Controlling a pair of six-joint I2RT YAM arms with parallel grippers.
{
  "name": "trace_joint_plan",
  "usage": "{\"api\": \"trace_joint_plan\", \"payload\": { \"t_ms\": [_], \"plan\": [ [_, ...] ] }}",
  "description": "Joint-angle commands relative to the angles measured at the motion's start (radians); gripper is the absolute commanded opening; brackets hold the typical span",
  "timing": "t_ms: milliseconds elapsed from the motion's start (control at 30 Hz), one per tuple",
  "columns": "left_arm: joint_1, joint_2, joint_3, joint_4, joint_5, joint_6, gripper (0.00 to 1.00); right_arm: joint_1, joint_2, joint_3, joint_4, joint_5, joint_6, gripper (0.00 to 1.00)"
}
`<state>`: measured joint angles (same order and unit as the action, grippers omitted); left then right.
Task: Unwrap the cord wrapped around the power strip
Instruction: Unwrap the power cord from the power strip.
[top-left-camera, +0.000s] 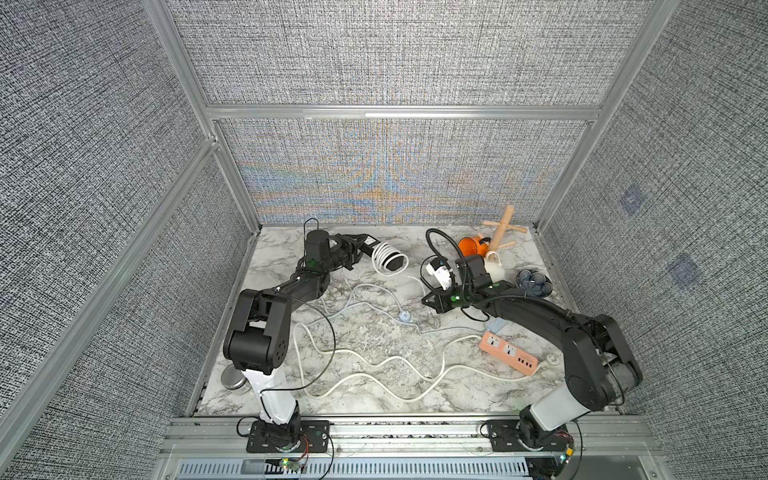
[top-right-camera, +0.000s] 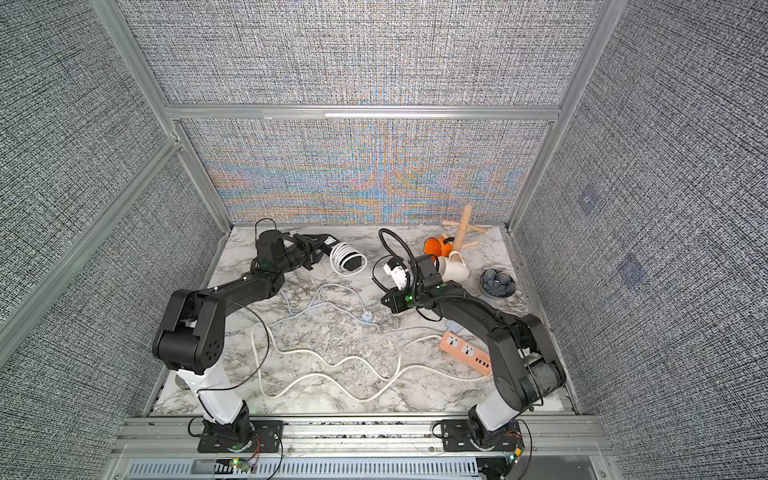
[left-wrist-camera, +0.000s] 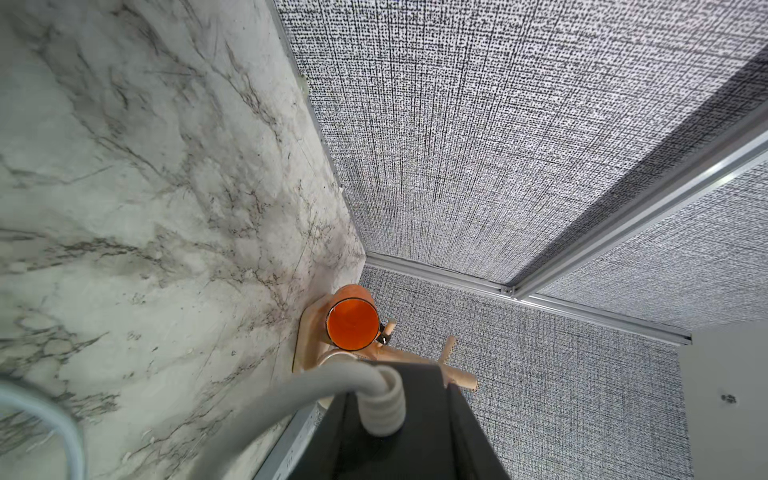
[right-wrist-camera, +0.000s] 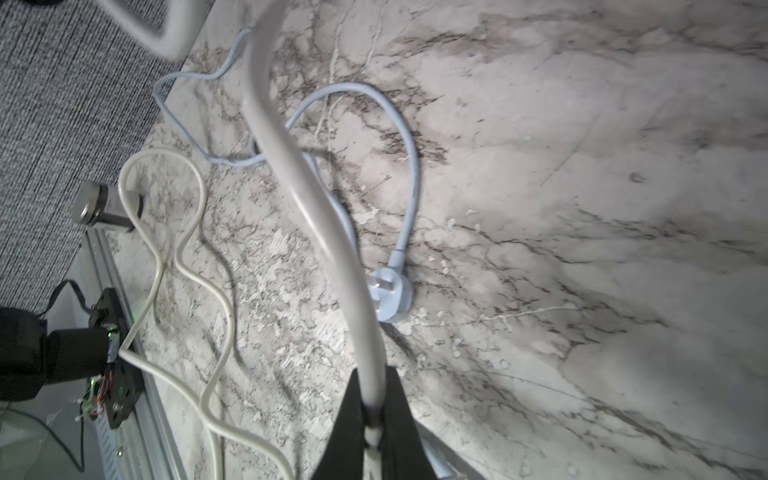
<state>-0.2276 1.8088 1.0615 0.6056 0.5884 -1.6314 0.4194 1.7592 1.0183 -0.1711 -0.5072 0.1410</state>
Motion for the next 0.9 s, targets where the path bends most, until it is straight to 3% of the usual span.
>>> {"api": "trace_joint_plan", "payload": {
  "t_ms": [0, 133, 300, 633, 867],
  "plan": [
    [0.013, -0.044, -0.045, 0.127, 0.086, -0.016, 0.0, -0.03, 0.035, 0.064, 0.066, 0.032, 0.034, 0.0],
    [0.023, -0.111, -0.123, 0.088, 0.12, 0.063, 0.0, -0.064, 0.082, 0.178, 0.035, 0.032, 0.036, 0.0],
    [0.037, -0.144, -0.175, 0.0, 0.084, 0.178, 0.0, -0.065, 0.08, 0.325, -0.06, 0.025, -0.004, 0.0],
    [0.039, -0.023, -0.101, 0.039, -0.038, 0.166, 0.0, 0.036, -0.085, 0.372, -0.219, -0.024, -0.132, 0.0],
    [0.04, 0.064, -0.045, 0.157, -0.11, 0.009, 0.0, 0.125, -0.142, 0.262, -0.263, -0.013, -0.21, 0.0]
  ]
}}
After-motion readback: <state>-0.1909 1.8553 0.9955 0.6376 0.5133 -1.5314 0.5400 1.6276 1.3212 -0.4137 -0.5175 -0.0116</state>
